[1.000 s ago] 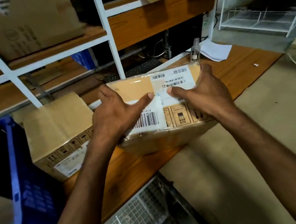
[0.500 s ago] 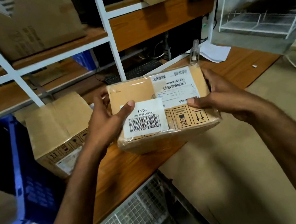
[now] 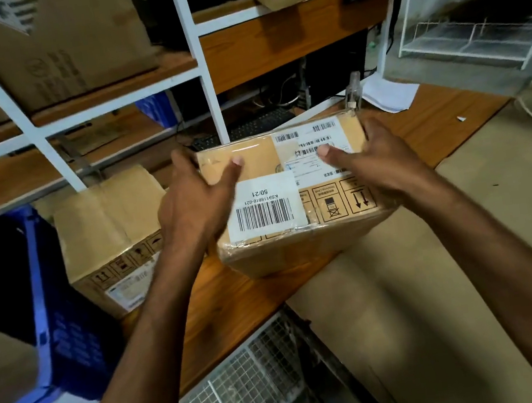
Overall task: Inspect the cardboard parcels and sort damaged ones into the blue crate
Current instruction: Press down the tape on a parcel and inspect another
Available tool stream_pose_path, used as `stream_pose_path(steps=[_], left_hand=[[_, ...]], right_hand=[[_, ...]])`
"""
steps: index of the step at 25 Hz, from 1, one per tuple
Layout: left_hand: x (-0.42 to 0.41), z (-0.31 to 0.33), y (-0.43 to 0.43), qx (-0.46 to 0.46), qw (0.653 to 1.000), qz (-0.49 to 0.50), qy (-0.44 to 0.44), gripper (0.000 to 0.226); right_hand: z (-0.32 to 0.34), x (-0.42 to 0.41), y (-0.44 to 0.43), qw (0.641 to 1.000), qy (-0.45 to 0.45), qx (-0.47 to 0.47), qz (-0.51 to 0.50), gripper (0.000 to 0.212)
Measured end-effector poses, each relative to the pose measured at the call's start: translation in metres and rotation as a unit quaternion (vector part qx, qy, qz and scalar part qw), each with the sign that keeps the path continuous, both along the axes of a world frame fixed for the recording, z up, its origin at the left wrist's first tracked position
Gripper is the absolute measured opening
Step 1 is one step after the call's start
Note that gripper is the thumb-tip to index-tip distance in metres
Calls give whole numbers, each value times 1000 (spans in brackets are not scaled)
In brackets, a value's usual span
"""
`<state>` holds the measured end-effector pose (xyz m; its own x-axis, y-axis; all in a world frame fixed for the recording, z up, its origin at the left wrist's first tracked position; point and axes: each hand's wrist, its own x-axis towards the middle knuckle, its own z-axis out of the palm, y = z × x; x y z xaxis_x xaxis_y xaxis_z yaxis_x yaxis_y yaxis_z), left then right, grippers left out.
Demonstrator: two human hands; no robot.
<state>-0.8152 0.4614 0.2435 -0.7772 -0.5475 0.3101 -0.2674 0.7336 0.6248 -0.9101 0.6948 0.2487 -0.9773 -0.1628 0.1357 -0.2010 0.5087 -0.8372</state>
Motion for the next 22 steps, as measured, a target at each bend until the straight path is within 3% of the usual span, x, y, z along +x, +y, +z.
stream_pose_path(steps=[3,7,11,14,18,20,22], left_hand=[[-2,-3,11,-21,999,-15,-41,98],[-2,-1,-6,57,992,-92,-62,121],[-3,-3,-2,84,993,-87,-8,119],[5,-7,4,116,983,-139,8,140],[-2,-13,-2,105,986,-124,26,141],[-1,-14,-7,162,972,-169,21,147],[2,-16,-13,216,955,-202,31,134]], right_hand=[[-5,-2,-5,999,41,25,-14,71],[-8,2,6,996,-39,-33,70,122],[-13,2,-2,999,11,-36,33,118],[-18,11,-1,997,-3,2,76,141],[-11,11,-3,998,30,-20,58,121],[-6,8,6,991,-31,-66,116,113],[-7,4,10,986,-43,-90,131,106]])
